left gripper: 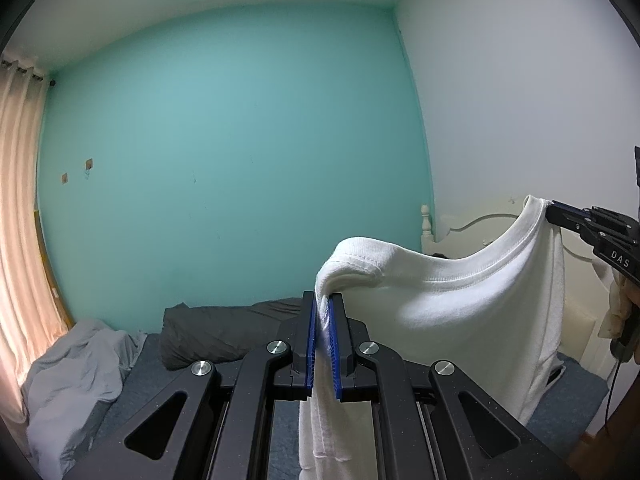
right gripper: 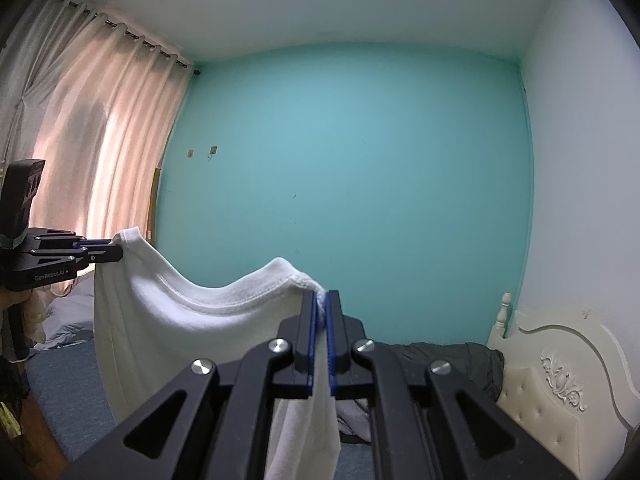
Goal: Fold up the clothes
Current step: 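Lift the white shirt up off the bed by both shoulders with both tools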
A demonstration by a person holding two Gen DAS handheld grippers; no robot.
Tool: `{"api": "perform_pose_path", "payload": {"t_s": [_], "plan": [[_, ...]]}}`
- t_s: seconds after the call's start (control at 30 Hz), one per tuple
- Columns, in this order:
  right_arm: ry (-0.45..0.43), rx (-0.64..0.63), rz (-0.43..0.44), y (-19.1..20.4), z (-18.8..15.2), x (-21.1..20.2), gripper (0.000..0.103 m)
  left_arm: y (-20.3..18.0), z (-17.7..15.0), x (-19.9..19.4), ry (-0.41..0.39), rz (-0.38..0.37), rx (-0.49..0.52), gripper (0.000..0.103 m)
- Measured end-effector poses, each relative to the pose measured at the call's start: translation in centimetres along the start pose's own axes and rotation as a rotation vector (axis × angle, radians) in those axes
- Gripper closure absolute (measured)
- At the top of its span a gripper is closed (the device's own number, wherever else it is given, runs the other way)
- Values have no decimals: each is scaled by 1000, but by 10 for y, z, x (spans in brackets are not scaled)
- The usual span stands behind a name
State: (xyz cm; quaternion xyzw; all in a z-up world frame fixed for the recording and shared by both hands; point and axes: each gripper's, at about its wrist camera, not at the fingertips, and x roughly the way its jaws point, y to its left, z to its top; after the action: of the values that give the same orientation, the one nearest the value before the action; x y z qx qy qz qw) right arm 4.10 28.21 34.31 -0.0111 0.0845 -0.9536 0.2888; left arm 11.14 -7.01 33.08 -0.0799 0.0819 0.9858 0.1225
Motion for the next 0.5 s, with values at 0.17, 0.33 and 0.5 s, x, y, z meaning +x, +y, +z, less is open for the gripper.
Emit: {"api": "perform_pose_path", "payload": {"t_s": [0.17, 0.33, 0.5], "plan": [[-2, -3, 3, 4, 3, -18, 99, -3, -1, -14, -10, -3, -5, 97], [11, 4, 4, 6, 2, -36, 99, -4, -3, -20, -12, -2, 3, 97], [40, 16, 4, 5, -7, -36, 99, -6, -13, 2, 20, -7, 9, 97]]}}
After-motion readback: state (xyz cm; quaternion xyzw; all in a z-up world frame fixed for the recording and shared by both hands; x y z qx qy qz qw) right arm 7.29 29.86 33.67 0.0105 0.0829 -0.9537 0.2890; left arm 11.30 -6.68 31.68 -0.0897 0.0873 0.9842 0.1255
